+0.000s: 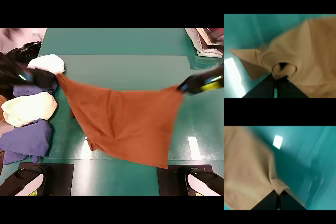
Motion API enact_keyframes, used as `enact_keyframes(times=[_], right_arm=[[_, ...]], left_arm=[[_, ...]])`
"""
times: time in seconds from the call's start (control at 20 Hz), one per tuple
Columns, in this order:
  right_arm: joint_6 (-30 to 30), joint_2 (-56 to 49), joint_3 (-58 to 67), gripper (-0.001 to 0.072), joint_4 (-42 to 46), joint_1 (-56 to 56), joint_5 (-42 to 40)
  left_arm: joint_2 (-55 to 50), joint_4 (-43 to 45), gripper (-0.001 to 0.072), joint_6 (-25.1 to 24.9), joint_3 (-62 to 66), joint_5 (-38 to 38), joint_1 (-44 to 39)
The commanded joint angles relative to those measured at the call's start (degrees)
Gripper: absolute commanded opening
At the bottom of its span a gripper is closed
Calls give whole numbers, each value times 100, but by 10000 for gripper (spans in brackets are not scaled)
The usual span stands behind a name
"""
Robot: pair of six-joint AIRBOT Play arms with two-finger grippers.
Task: Fold the shirts.
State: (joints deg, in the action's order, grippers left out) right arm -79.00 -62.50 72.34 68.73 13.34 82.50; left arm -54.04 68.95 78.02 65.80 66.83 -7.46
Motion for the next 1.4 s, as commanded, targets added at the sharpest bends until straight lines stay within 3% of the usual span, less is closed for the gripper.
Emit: enact_keyframes(times=[0.0,0.35,0.4,0.45,0.5,0.8,0.95,1.05,1.35], right_arm=[[-24,-428,-1598,16,236,605,-1014],[-31,-542,-1899,26,334,452,-1294],[-46,-446,-1899,164,332,306,-1311],[-46,-315,-1899,359,332,133,-1311],[-48,-140,-1899,478,330,-87,-1314],[-22,448,-1950,487,-223,-1436,-885],[111,177,-2107,479,-824,-1432,-839],[109,-39,-2188,448,-695,-1224,-951],[103,-409,-2057,448,-610,-1130,-1255]], left_arm=[[-214,229,29,-192,-1779,-756,0],[-214,435,29,-192,-2020,-1410,0],[-214,442,29,-192,-2020,-1408,0],[-212,439,29,-192,-2020,-1408,0],[-214,442,29,-192,-2020,-1410,0],[-214,428,29,-149,-2022,-1473,0],[-214,411,29,-146,-2022,-1469,0],[-214,413,29,-149,-2022,-1416,0],[-214,463,30,-151,-1923,-1469,0]])
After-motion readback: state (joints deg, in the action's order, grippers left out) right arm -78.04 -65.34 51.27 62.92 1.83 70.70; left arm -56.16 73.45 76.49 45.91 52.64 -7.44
